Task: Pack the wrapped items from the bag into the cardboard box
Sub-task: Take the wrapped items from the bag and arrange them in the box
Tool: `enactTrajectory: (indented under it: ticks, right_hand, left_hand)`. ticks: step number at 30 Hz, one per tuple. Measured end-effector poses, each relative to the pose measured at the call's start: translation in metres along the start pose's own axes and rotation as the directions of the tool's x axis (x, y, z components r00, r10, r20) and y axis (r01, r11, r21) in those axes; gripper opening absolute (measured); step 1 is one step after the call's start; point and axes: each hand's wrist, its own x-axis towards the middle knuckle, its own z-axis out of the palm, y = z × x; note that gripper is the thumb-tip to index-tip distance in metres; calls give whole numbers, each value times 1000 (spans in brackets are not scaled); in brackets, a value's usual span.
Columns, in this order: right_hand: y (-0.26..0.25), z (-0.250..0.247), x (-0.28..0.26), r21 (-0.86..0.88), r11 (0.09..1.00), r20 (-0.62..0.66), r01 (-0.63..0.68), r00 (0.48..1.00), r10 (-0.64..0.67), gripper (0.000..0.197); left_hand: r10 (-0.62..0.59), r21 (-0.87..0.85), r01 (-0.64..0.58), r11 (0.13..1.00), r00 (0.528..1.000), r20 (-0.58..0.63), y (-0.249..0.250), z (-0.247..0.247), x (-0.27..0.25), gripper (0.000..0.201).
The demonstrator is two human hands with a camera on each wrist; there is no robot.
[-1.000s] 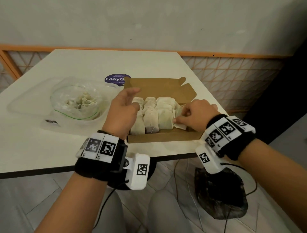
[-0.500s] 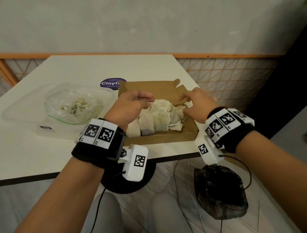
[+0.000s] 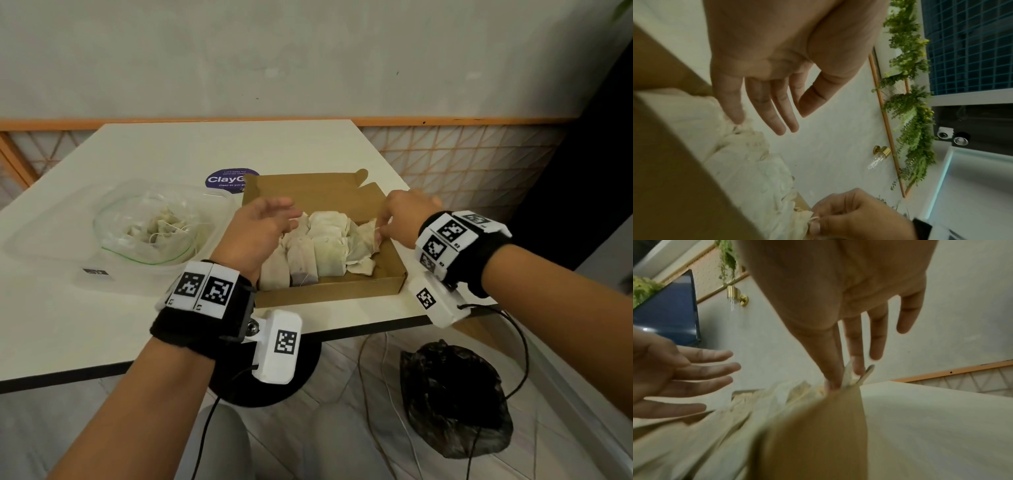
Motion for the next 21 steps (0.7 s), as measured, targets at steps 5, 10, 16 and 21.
enactTrajectory:
  ticks: [5,10,16,21]
  right_hand:
    - [12,-21,3,252,967,-11,35,999,-34,20]
    - [9,-48,-10,391,911,-29,131,991,-129,24]
    - [-11,-70,-21,437,858,11,270,952,-306,15]
    - [-9,-59,-16,434,860,8,267,954,-300,17]
  left_hand:
    - [95,109,-107,988,990,106,15,13,4,25]
    - [176,292,-239,926,958,225,24,34,8,37]
    - [167,316,-295,902,912,376,15,46,12,41]
    - [121,267,-192,944,957,262,3,36,14,7]
